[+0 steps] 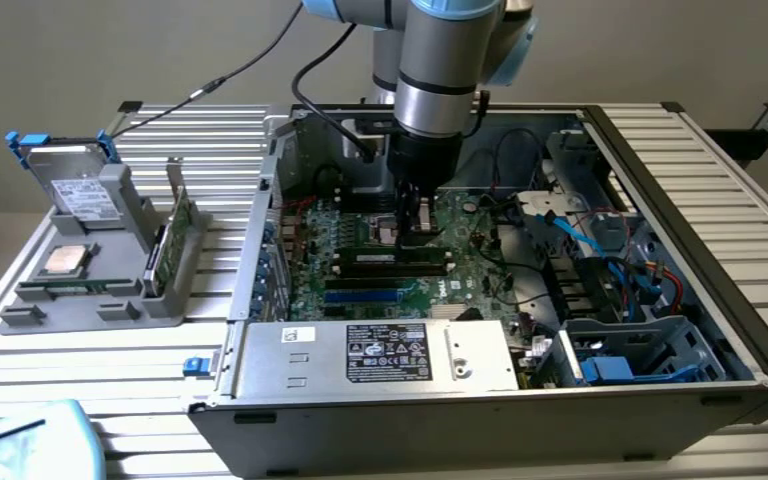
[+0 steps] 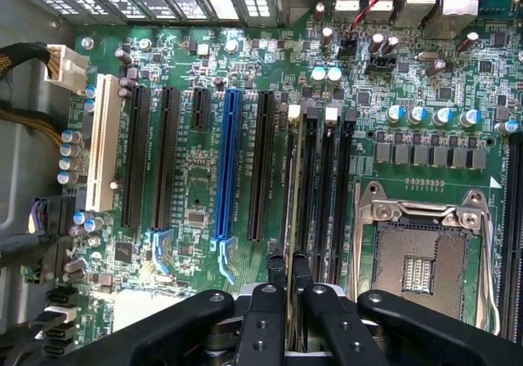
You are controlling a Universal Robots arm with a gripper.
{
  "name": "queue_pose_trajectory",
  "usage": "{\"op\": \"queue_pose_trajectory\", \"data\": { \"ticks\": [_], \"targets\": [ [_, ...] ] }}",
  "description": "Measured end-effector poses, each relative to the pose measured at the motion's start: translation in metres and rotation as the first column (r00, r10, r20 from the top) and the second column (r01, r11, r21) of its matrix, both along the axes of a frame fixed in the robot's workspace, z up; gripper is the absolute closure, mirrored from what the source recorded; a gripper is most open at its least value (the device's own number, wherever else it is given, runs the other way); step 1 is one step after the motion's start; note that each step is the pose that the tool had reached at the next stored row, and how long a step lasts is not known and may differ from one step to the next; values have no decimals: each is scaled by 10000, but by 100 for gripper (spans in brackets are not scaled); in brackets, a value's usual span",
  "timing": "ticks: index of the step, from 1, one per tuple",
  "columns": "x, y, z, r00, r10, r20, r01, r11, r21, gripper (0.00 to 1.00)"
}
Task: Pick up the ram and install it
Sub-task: 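Insert the ram into the slot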
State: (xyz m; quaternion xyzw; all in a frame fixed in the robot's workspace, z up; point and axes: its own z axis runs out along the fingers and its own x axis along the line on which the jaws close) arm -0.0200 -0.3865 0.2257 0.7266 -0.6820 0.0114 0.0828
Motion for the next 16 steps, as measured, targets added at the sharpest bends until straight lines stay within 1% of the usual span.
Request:
{"op": "queue_pose_trajectory", "data": {
  "ticks": [8, 13, 16],
  "targets": [
    [2, -23, 0, 10000, 0, 40, 0, 10000, 1, 86],
    [4, -24, -1, 10000, 0, 46, 0, 10000, 1, 86],
    [5, -24, -12, 10000, 1, 64, -1, 10000, 2, 86]
  ]
}}
